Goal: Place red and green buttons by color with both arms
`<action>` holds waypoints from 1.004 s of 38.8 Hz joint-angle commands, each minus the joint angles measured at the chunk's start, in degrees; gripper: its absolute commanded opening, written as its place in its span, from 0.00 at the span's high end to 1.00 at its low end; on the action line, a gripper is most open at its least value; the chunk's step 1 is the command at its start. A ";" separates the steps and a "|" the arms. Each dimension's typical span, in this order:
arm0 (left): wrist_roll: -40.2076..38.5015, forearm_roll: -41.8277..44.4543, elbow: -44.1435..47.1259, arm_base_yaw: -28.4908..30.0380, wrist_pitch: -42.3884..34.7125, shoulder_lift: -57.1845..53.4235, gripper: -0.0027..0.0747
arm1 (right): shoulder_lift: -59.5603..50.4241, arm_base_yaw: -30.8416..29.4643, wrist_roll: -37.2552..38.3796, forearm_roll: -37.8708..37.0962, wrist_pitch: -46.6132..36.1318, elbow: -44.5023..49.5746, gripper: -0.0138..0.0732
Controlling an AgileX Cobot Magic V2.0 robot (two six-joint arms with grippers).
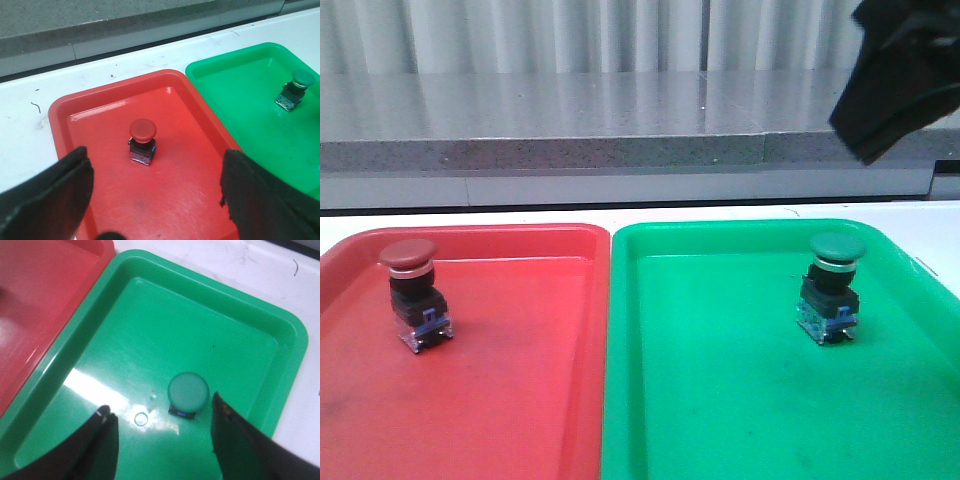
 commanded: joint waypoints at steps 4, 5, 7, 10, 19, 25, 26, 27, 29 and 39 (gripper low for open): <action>-0.50 -0.57 -1.55 -0.29 -4.05 0.32 0.30 | -12.63 0.01 -0.32 0.31 3.52 2.05 0.34; -0.50 -0.57 -1.55 -0.29 -4.05 0.32 0.30 | -14.92 0.01 -0.32 0.31 4.34 2.68 0.34; -0.50 -0.57 -1.55 -0.29 -4.05 0.32 0.30 | -17.84 -0.04 -0.32 0.17 5.61 4.08 0.34; -0.50 -0.57 -1.55 -0.29 -4.05 0.32 0.30 | -21.49 -0.04 -0.29 -0.25 7.23 5.97 0.34; -0.50 -0.57 -1.55 -0.29 -4.05 0.32 0.30 | -30.02 -0.04 4.43 -2.09 10.91 9.40 0.34; -0.50 -0.57 -1.55 -0.29 -3.77 0.32 0.48 | -31.05 -0.04 5.85 -4.78 11.98 10.45 0.42; -0.50 -0.57 -1.55 -0.29 -3.77 0.32 0.53 | -31.05 -0.04 5.85 -4.78 12.17 10.51 0.46; -0.50 -0.57 -1.55 -0.29 -3.77 0.32 0.59 | -31.05 -0.04 5.85 -4.78 12.46 10.51 0.50; -0.50 -0.57 -1.55 -0.29 -3.77 0.32 0.71 | -31.05 -0.04 5.85 -4.78 12.63 10.51 0.59; -0.50 -0.57 -1.55 -0.29 -4.00 0.32 0.99 | -31.05 -0.04 5.85 -4.78 13.06 10.51 0.92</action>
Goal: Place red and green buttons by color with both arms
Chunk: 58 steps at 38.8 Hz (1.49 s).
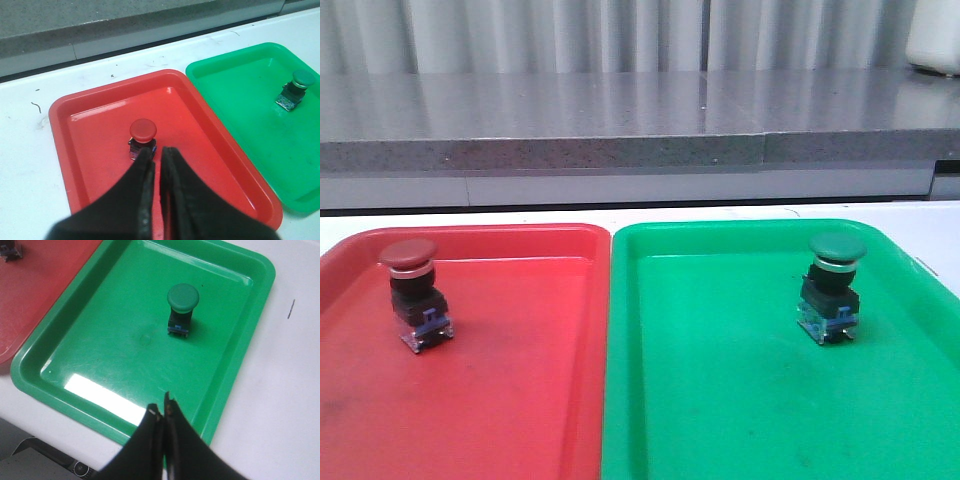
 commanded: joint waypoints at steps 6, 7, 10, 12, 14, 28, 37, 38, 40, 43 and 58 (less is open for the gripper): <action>-0.50 -0.57 -1.55 -0.29 -4.00 0.32 0.99 | -0.18 -0.04 -0.09 -0.15 -1.65 -1.52 0.92; -0.50 -0.57 -1.55 -0.29 -4.00 0.32 0.99 | -0.18 -0.04 -0.09 -0.15 -1.58 -1.52 0.92; -0.50 -0.57 -1.55 -0.29 -4.00 0.32 0.99 | -0.18 -0.04 -0.09 -0.15 -1.51 -1.52 0.92; -0.50 -0.57 -1.55 -0.29 -4.00 0.32 0.99 | -0.18 -0.04 -0.09 -0.15 -1.51 -1.52 0.92; -0.50 -0.57 -1.55 -0.29 -4.00 0.32 0.99 | -0.18 -0.04 -0.09 -0.15 -1.51 -1.52 0.92; -0.50 -1.71 12.23 7.80 -19.26 -7.31 0.99 | -0.18 -0.04 -0.09 -0.15 -1.45 -1.52 0.92; -0.50 -1.71 28.66 16.21 -35.04 -20.74 0.99 | -0.18 -0.04 -0.09 -0.15 -1.45 -1.52 0.92; -0.50 -1.71 30.05 17.10 -36.37 -21.65 0.99 | -0.18 -0.04 -0.09 -0.15 -1.45 -1.52 0.92; -0.50 -1.71 33.03 18.28 -39.30 -23.94 0.99 | -0.18 -0.04 -0.09 -0.15 -1.45 -1.52 0.92; -0.50 -1.71 36.71 19.50 -42.09 -26.58 0.99 | -0.18 -0.04 -0.09 -0.15 -1.45 -1.52 0.92; -0.50 -1.60 39.73 22.26 -40.98 -30.25 0.99 | -0.18 -0.04 -0.09 -0.15 -1.11 -1.52 0.92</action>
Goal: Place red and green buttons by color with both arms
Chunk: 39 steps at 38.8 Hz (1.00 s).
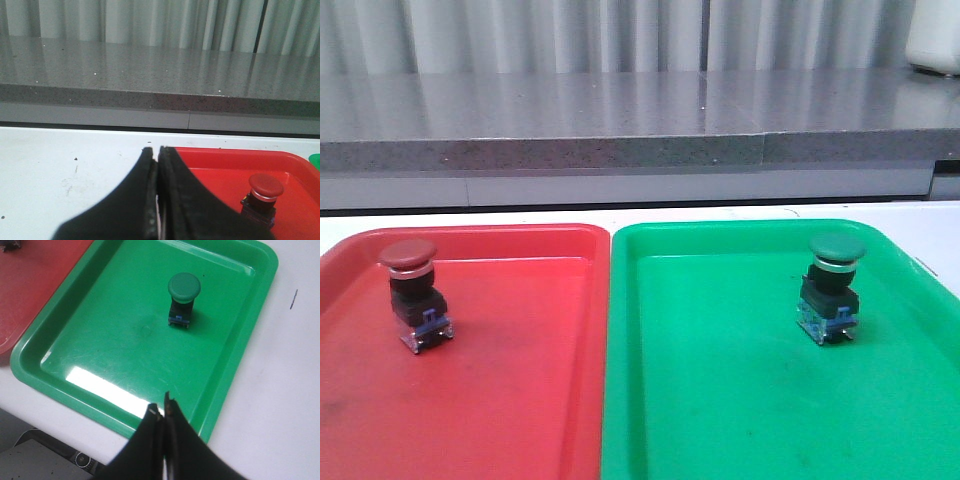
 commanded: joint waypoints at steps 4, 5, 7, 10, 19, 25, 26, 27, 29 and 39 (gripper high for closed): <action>-0.50 -0.54 1.41 0.08 -4.42 -1.04 0.99 | -0.09 -0.04 -0.30 -0.02 -2.89 -1.52 0.92; -0.50 -0.54 1.41 0.08 -4.42 -1.04 0.99 | -0.09 -0.04 -0.30 -0.02 -2.89 -1.52 0.92; -0.50 -0.54 1.41 0.08 -4.42 -1.04 0.99 | -0.09 -0.04 -0.30 -0.02 -2.89 -1.52 0.92; -0.50 -0.54 1.41 0.08 -4.42 -1.04 0.99 | -0.09 -0.04 -0.30 -0.02 -2.89 -1.52 0.92; -0.50 -0.54 1.41 0.08 -4.42 -1.04 0.99 | -0.09 -0.04 -0.30 -0.02 -2.89 -1.52 0.92; -0.50 -0.54 1.41 0.08 -4.42 -1.04 0.99 | -0.09 -0.04 -0.30 -0.02 -2.89 -1.52 0.92; -0.50 -0.54 1.41 0.08 -4.42 -1.04 0.99 | -0.09 -0.04 -0.30 -0.02 -2.89 -1.52 0.92; -0.50 -0.54 1.41 0.08 -4.42 -1.04 0.99 | -0.09 -0.04 -0.30 -0.02 -2.89 -1.52 0.92; -0.50 -0.54 1.41 0.08 -4.42 -1.04 0.99 | -0.48 0.06 -0.38 -0.36 -3.38 -1.40 0.92; -0.50 -0.54 1.41 0.08 -4.42 -0.94 0.99 | -14.65 -10.84 -0.37 -3.92 -22.10 9.73 0.92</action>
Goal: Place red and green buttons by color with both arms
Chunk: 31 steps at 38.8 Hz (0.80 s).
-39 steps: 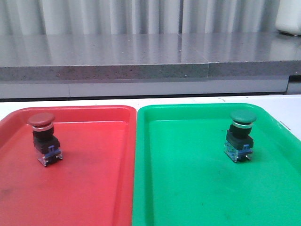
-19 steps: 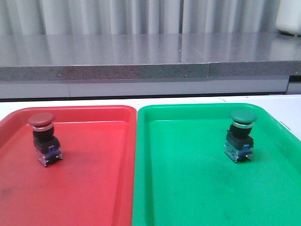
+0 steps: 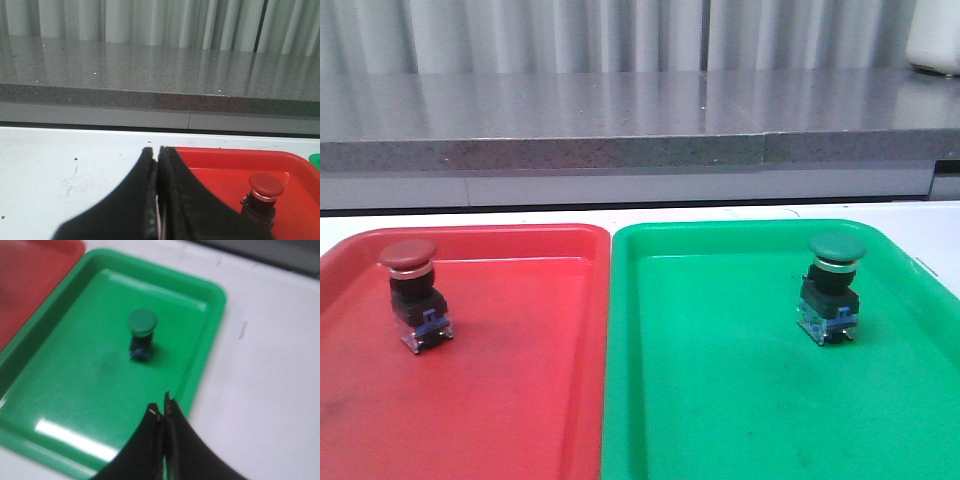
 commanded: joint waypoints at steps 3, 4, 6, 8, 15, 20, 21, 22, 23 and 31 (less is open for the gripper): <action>-0.50 -0.54 1.41 0.08 -4.55 -0.94 0.99 | -10.96 -7.65 -0.37 -0.72 -17.89 8.35 0.92; -0.50 -0.54 1.41 0.08 -4.55 -0.94 0.99 | -13.81 -8.72 -0.37 -0.72 -20.13 11.12 0.92; -0.50 -0.54 1.41 0.08 -4.55 -0.94 0.99 | -17.56 -10.29 -0.37 -0.72 -23.36 14.72 0.92; -0.50 -0.54 1.41 0.08 -4.55 -0.94 0.99 | -20.79 -11.23 -0.37 -0.72 -25.71 18.09 0.92; -0.50 -0.54 1.41 0.08 -4.55 -0.94 0.99 | -26.22 -11.38 -0.37 -0.72 -39.95 31.39 0.92; -0.50 -0.54 1.41 0.08 -4.55 -0.94 0.99 | -26.22 -11.27 -0.32 -0.66 -38.79 31.05 0.92; -0.50 -0.54 1.41 0.08 -4.55 -0.94 0.99 | -26.22 -11.27 -0.32 -0.66 -38.79 31.05 0.92; -0.50 -0.54 1.41 0.08 -4.55 -0.94 0.99 | -26.22 -11.27 -0.32 -0.66 -38.79 31.05 0.92; -0.50 -0.54 1.41 0.08 -4.55 -0.94 0.99 | -26.22 -11.27 -0.32 -0.66 -38.79 31.05 0.92; -0.50 -0.54 1.41 0.08 -4.55 -0.94 0.99 | -26.15 -11.27 -0.32 -0.66 -38.82 31.05 0.92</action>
